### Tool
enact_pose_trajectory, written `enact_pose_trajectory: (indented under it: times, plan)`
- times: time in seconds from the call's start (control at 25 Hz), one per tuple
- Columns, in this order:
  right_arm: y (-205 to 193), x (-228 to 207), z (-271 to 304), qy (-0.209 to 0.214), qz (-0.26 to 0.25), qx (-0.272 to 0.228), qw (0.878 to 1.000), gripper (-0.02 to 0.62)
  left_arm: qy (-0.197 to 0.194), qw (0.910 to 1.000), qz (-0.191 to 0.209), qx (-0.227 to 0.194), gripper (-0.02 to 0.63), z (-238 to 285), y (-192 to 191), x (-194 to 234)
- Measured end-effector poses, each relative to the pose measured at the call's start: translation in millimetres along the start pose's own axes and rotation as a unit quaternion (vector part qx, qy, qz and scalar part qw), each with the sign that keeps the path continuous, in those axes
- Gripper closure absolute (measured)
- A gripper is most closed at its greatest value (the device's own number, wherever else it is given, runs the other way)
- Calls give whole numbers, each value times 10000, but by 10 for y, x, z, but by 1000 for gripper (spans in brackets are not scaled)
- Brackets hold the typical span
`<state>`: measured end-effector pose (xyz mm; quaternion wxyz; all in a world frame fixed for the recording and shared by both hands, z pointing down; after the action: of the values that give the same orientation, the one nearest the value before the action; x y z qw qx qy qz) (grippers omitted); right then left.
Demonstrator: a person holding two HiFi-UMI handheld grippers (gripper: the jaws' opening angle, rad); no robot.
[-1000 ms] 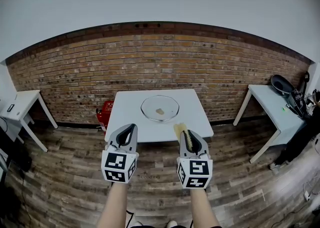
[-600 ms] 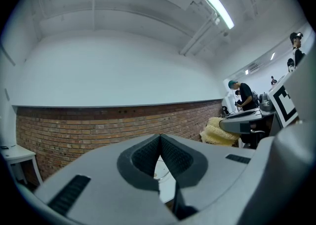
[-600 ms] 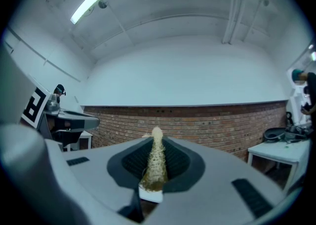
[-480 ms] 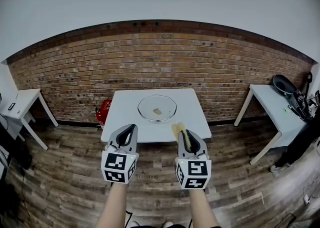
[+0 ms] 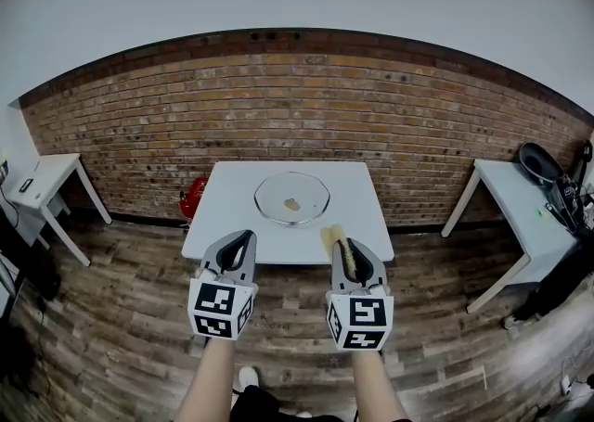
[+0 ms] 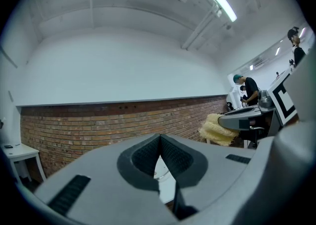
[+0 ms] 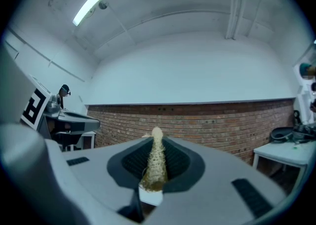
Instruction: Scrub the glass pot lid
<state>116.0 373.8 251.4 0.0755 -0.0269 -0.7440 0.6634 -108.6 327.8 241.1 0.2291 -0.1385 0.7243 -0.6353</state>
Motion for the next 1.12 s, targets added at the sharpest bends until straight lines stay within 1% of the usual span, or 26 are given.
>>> enact_pose_trajectory:
  times: [0.2,0.36,0.52,0.68,0.96,1.12]
  plan:
    - [-73,-107,193,-19,33,-59,10000,537,63,9999,-8,-85,595,222,-60,116]
    - [-158,-174,467,-108,8,-116,9999,537,-32,9998,56,-171,595,511,-129,242]
    - [-225,-190,855,-116,-24,-136,9998,537,-66,9998,49,-203,595,853,-218,456]
    - [-307,-207,1261,-133,-31,-90,9999,537,-117,9998,37,-143,595,1195,-355,666]
    - [-474,-218,1952,-240,-10,0,9997,537,-146,9998,-149,-11,595,1770,-662,1107]
    - [-499,-235,2439,-337,29,39,9994,537,-250,9995,-168,5,595,2169,-716,1392]
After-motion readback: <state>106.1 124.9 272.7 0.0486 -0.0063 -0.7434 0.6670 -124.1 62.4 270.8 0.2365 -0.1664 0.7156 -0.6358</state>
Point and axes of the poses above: the fingertips, and each gripper's own axes: z forward along the fingers, x to its left, y out of its top, the point moved 9 cm from there along -z, backward along the fingers, and after that the axes turned 4 degrees about -x, right-handed, at the moved point
